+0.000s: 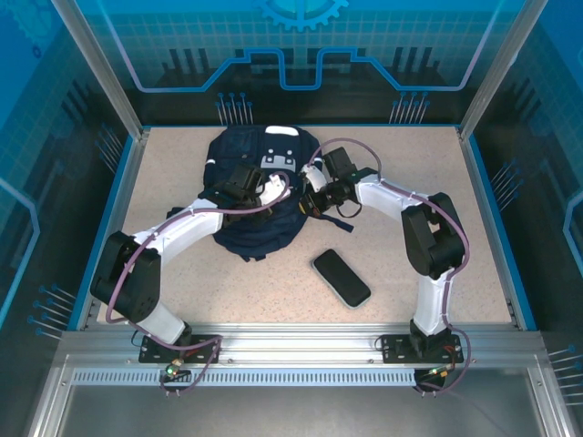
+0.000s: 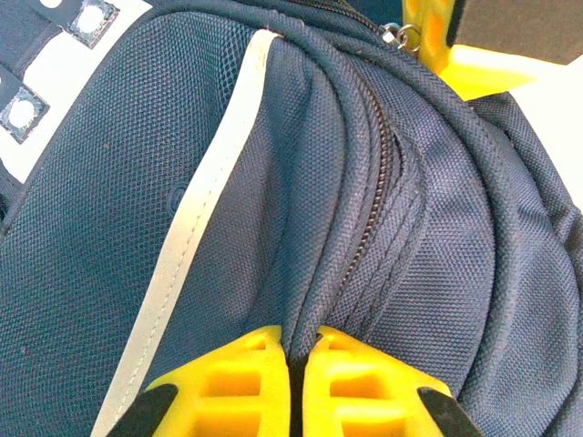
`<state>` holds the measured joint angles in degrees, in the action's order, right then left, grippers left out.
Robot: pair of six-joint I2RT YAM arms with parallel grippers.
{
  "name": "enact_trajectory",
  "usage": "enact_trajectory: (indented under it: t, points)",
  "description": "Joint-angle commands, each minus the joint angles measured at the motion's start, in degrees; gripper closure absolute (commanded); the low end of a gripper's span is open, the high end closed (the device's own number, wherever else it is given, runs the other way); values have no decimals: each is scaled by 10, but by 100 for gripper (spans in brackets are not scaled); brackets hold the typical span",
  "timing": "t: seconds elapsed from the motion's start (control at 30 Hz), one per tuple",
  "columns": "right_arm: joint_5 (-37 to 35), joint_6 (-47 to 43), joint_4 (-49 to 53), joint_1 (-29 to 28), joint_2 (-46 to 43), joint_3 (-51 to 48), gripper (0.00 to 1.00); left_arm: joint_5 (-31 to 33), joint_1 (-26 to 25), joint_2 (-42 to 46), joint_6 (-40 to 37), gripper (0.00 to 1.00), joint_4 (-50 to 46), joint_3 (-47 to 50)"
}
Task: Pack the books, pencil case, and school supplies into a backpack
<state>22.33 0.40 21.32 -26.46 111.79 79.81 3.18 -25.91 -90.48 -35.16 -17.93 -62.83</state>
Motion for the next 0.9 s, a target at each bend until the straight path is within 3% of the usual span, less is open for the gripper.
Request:
enact_trajectory:
  t: [0.0,0.4,0.73,0.87]
  points:
    - [-9,-8,2,-9,-46,-27,100,-4,3,12,56,97,33,-14]
    - [18,4,-51,-63,-151,-139,100,21,3,-27,164,98,54,-57]
    - [14,126,-209,-115,-162,-214,100,-23,2,-26,220,100,103,-38]
    - [-25,189,-248,-99,-203,-255,91,-33,2,-15,220,100,119,-23]
